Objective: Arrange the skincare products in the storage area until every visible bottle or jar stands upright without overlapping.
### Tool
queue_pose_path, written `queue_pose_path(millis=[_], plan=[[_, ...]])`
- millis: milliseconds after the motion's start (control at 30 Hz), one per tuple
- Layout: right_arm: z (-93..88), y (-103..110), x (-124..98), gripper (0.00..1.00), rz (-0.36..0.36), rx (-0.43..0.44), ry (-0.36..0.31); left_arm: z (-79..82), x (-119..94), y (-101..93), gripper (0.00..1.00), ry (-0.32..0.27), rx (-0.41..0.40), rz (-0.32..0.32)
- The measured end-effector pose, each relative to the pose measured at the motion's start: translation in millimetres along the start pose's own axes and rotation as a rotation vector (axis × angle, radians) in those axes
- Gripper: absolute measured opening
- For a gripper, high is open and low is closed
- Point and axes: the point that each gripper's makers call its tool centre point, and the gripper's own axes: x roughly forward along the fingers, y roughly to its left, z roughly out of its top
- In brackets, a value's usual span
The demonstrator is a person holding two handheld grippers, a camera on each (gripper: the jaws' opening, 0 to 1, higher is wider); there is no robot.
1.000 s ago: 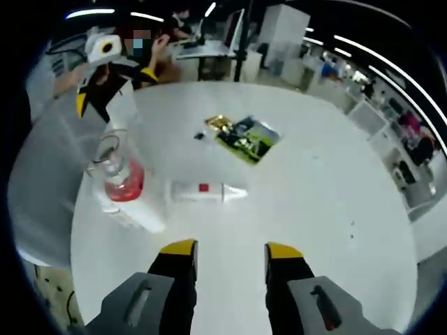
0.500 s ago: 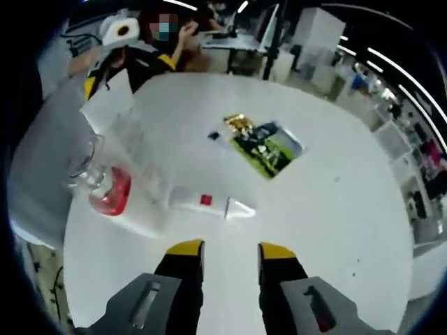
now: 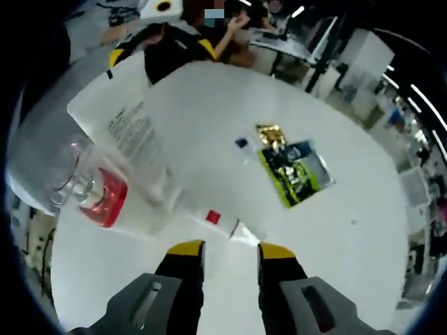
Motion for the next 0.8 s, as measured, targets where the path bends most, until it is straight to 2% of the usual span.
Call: queue_pose_path(millis=[100,133,400,467,533,633,800], plan=[[0.1,-3.3,4.2,0.21,0.004,-0.089,0.015,-1.2,-0.8,0.1,0.97,0.004,0.001,0.002],[3.3,0.8,6.8,0.20,0.029,-0.118,0.014,-1.0,-0.9,0.3,0.97,0.003,0.001,0.003],[9.2,4.8,22.9,0.16,0.101,-0.209,0.047,-1.3,-1.5,1.8,0.97,0.004,-0.006,0.004],[10.2,3.6,27.2,0.17,0.115,-0.248,0.059,-1.7,-1.5,2.5,0.97,0.006,-0.001,0.006],[15.3,11.9,29.6,0.17,0.159,-0.283,0.069,-1.6,-1.4,1.9,0.97,0.006,-0.005,0.002],[18.8,16.4,33.1,0.16,0.179,-0.342,0.101,-0.9,-1.6,1.7,0.97,0.004,-0.005,0.001],[22.3,14.2,39.6,0.16,0.217,-0.414,0.113,-1.0,-1.8,1.6,0.96,0.002,-0.009,-0.001]])
